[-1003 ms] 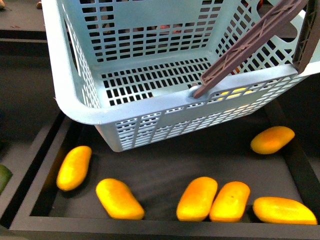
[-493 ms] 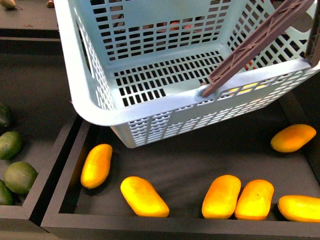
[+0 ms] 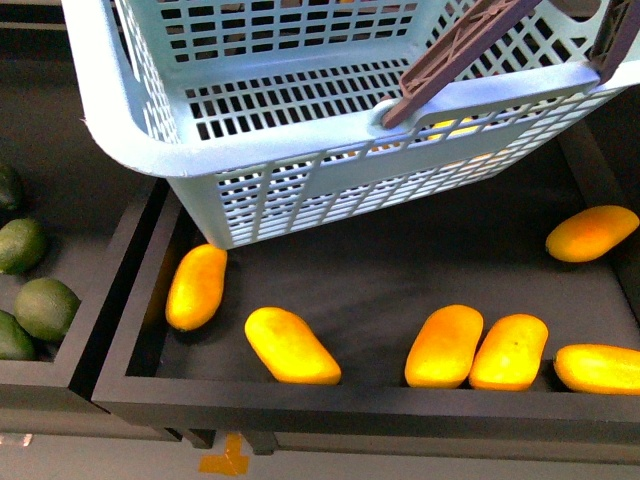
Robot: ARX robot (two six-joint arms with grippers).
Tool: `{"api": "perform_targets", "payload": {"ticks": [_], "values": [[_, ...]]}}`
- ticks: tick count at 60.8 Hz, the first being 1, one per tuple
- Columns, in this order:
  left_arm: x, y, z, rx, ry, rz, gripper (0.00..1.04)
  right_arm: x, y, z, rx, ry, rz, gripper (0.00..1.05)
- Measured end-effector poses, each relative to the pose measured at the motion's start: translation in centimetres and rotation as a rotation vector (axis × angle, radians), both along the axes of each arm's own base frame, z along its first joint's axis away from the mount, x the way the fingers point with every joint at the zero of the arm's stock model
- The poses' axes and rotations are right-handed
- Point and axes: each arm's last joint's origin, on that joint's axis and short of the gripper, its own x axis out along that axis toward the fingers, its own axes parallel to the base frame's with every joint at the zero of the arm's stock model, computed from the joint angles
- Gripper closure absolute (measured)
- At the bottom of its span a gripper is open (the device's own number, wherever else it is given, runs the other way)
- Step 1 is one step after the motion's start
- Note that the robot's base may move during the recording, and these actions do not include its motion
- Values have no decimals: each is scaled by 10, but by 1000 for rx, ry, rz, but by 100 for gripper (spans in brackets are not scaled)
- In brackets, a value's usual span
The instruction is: Pick lemon and mango into basket
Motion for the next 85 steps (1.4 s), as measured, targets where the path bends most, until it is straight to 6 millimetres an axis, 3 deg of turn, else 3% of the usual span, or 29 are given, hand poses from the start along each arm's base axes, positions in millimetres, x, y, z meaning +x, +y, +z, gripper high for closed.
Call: {"api": "perform_targets", "payload": {"ticks": [15, 31, 70, 85], "values": [[-1, -1, 0, -4, 3, -8, 100, 52, 17, -51, 149, 50, -84, 9], [0, 0, 0, 2, -1, 3, 100, 78, 24, -95, 187, 120, -130, 9], [-1, -1, 0, -1, 1, -3, 100, 134, 33, -149, 164, 198, -134, 9], [-1, -1, 0, -2, 1, -5, 100, 155, 29, -157, 118, 199, -144, 10]]}}
